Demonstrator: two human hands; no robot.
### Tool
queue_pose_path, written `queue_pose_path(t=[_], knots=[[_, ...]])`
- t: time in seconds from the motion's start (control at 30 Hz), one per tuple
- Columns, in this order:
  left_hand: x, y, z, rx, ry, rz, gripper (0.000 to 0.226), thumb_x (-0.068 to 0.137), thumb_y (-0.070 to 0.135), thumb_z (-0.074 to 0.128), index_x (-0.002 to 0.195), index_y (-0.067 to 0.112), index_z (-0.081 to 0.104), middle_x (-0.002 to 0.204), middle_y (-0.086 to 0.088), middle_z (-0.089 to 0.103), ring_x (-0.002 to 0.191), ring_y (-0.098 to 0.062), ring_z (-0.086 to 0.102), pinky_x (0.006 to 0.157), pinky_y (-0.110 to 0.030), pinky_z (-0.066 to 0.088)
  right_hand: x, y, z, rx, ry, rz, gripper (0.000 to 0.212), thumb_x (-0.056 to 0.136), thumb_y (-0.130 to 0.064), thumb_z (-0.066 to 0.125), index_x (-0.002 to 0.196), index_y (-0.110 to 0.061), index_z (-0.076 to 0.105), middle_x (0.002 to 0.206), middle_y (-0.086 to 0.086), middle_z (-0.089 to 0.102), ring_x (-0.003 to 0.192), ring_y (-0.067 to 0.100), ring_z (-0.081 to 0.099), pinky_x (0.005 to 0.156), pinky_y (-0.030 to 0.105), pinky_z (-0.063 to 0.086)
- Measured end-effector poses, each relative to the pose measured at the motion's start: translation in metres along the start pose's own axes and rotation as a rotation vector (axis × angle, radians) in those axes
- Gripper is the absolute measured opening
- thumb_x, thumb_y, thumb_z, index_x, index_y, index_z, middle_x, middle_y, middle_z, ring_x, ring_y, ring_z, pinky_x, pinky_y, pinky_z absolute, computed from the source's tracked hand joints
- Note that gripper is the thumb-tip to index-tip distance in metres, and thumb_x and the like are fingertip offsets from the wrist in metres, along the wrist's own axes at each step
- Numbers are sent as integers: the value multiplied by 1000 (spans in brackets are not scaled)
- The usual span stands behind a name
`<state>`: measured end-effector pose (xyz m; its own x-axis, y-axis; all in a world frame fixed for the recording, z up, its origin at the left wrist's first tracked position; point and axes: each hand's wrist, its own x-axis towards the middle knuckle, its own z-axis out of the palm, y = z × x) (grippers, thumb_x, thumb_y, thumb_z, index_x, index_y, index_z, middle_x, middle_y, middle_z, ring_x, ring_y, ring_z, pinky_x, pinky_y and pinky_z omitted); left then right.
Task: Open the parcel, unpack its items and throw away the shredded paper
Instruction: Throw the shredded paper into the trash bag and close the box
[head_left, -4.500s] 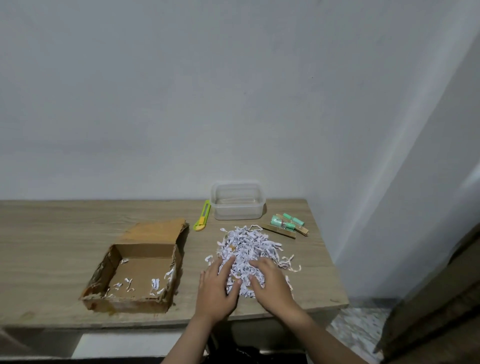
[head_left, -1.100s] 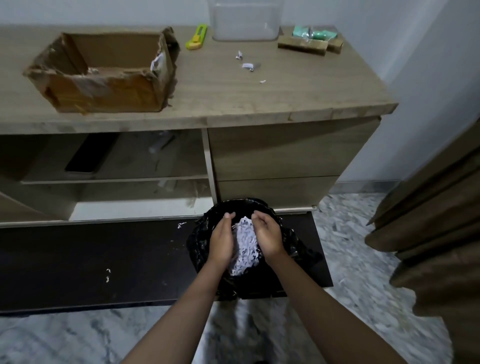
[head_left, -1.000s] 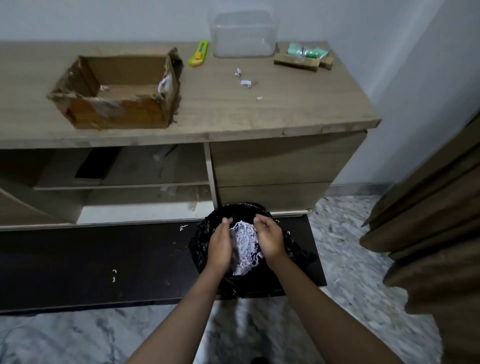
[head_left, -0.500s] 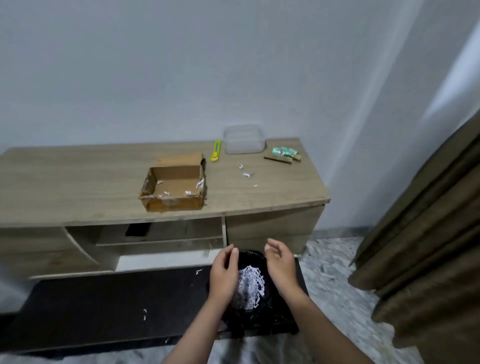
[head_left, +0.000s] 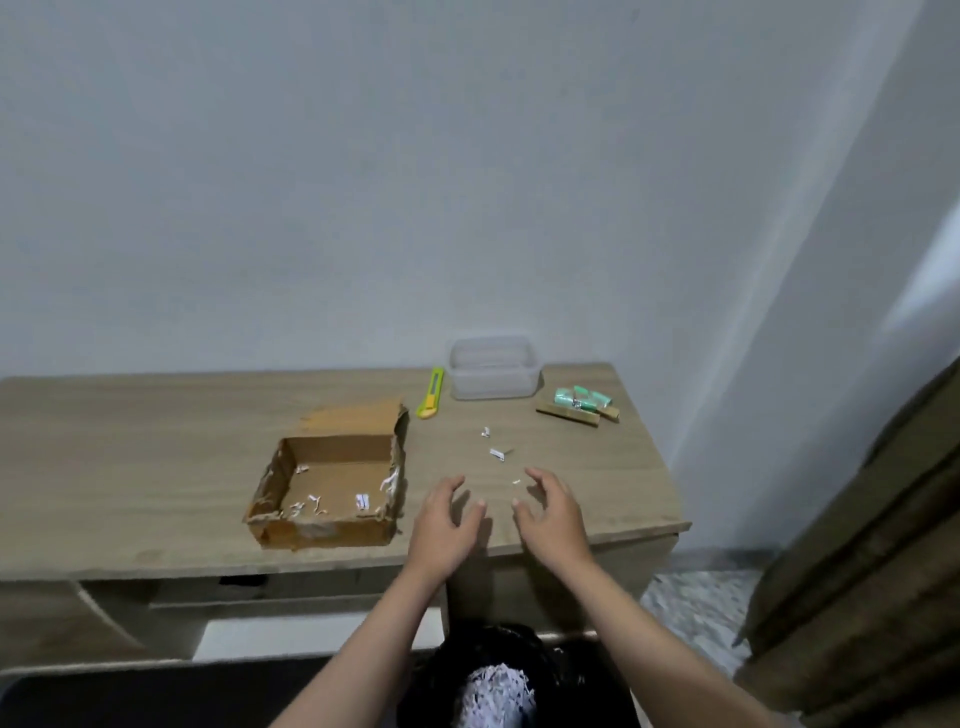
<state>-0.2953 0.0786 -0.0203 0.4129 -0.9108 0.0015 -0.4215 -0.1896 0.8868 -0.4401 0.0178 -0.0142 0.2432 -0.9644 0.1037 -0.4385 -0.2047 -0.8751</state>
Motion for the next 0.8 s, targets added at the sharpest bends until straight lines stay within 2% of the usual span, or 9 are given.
queue_pose_path(t=[0.1,0.17,0.23,0.3,0.37,0.47,0.57,0.7,0.8], knots=[[36,-13,8,194,-44,-25,53,87,39,55,133,13,47,142,-8,46,134,-20,38,110,-32,28,42,19,3,-97,-153,-93,57,76,-8,66,130,-15,47,132,5,47,124,19,49,103,21,34],[50,-24,13,346,-49,5,56,85,48,46,131,17,49,145,-6,43,137,-24,33,112,-38,24,67,33,5,-283,-275,-168,68,78,-20,67,139,-19,37,147,4,36,138,20,32,111,24,25],[55,-33,19,478,7,44,52,84,49,45,129,23,50,146,0,42,134,-23,37,110,-41,26,91,45,8,-414,-337,-200,75,80,-36,64,144,-24,27,155,2,24,144,19,19,117,32,20],[55,-36,23,564,77,79,47,85,48,46,127,29,50,144,3,43,129,-22,41,107,-43,30,112,50,13,-447,-352,-254,82,77,-47,64,146,-25,24,156,3,22,145,20,17,118,38,20],[55,-36,25,608,109,88,46,84,51,45,126,32,49,142,5,43,128,-22,42,106,-45,31,132,47,18,-452,-373,-316,86,76,-51,65,146,-24,24,156,5,24,144,22,19,118,39,20],[55,-39,25,616,109,85,45,85,52,44,126,34,48,143,6,42,128,-21,41,106,-44,30,156,38,27,-520,-482,-411,81,78,-49,64,145,-22,27,155,5,25,143,24,22,117,39,20],[54,-38,24,613,115,89,45,85,51,45,126,34,49,143,6,42,128,-20,41,106,-43,29,170,30,33,-626,-586,-492,67,81,-46,62,139,-20,41,150,2,35,138,23,29,114,36,26],[54,-35,23,605,110,80,45,85,51,46,126,33,50,143,6,42,128,-19,40,106,-42,29,168,26,25,-565,-593,-478,49,83,-41,58,125,-17,57,129,-3,52,123,20,42,103,33,39],[53,-34,23,594,103,73,44,85,50,46,126,33,50,142,6,42,129,-19,39,106,-42,28,152,27,10,-518,-624,-455,38,86,-36,56,119,-17,61,122,-4,54,117,17,44,100,26,37]])
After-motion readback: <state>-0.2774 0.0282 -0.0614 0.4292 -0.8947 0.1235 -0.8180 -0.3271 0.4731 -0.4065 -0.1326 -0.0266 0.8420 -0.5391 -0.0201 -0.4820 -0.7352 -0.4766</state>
